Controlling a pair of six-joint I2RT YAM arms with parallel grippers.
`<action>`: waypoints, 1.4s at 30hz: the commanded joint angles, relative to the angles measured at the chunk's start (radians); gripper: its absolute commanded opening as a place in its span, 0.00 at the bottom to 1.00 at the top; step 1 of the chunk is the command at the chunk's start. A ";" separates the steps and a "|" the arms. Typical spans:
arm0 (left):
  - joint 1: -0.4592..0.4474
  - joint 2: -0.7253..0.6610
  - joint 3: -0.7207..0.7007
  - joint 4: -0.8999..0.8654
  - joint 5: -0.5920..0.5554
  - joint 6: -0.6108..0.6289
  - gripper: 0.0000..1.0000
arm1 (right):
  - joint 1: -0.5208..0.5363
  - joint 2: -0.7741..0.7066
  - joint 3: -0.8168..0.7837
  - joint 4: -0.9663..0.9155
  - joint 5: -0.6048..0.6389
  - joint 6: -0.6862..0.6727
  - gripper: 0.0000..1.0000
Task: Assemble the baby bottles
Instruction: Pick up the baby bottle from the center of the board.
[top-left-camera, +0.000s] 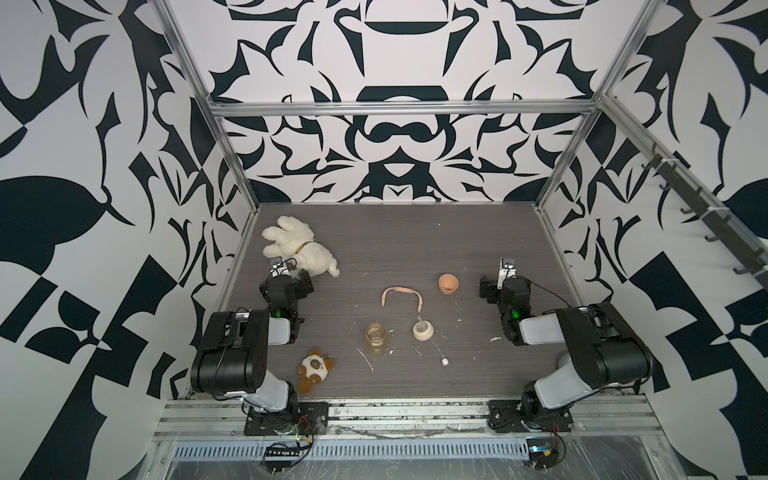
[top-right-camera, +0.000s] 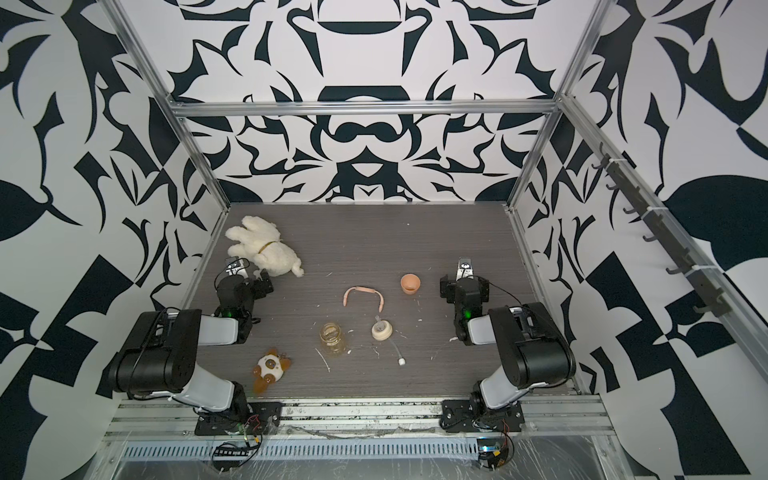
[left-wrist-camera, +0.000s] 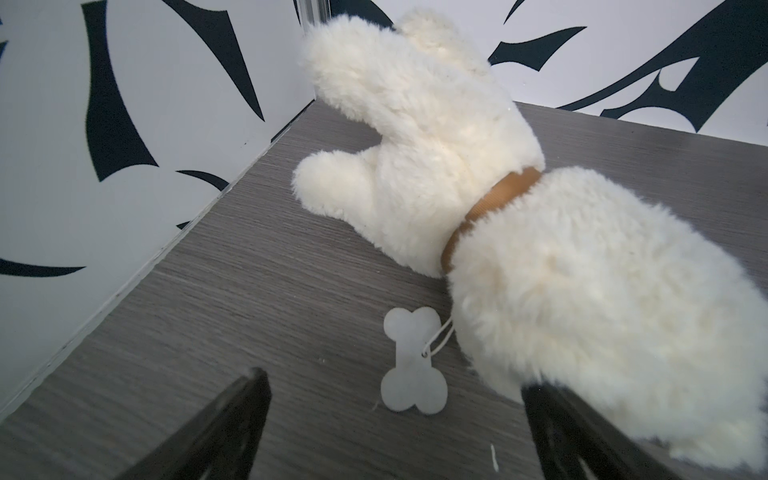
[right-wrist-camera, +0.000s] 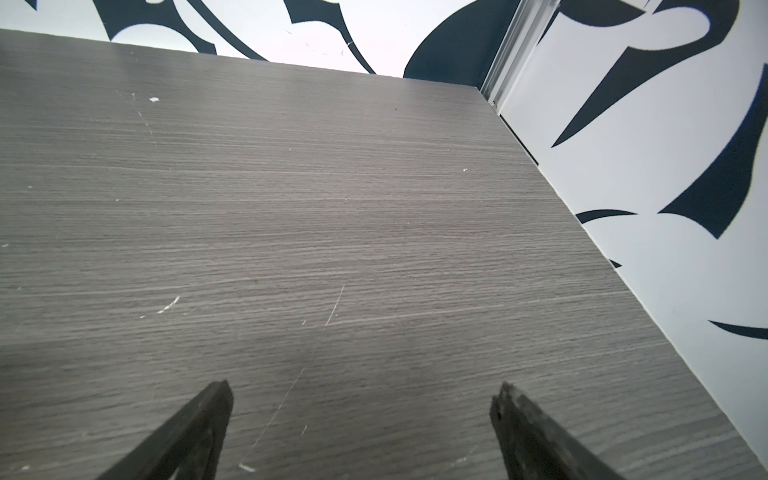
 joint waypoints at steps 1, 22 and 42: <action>0.006 0.008 0.024 0.016 -0.008 0.007 0.99 | 0.005 -0.004 0.021 0.043 0.028 0.005 1.00; -0.123 -0.480 0.301 -0.908 -0.031 -0.281 0.99 | 0.255 -0.396 0.439 -0.952 0.180 0.077 1.00; -0.123 -0.485 0.278 -1.147 0.490 -0.389 0.99 | 0.827 -0.359 0.396 -0.794 -0.685 -0.200 0.94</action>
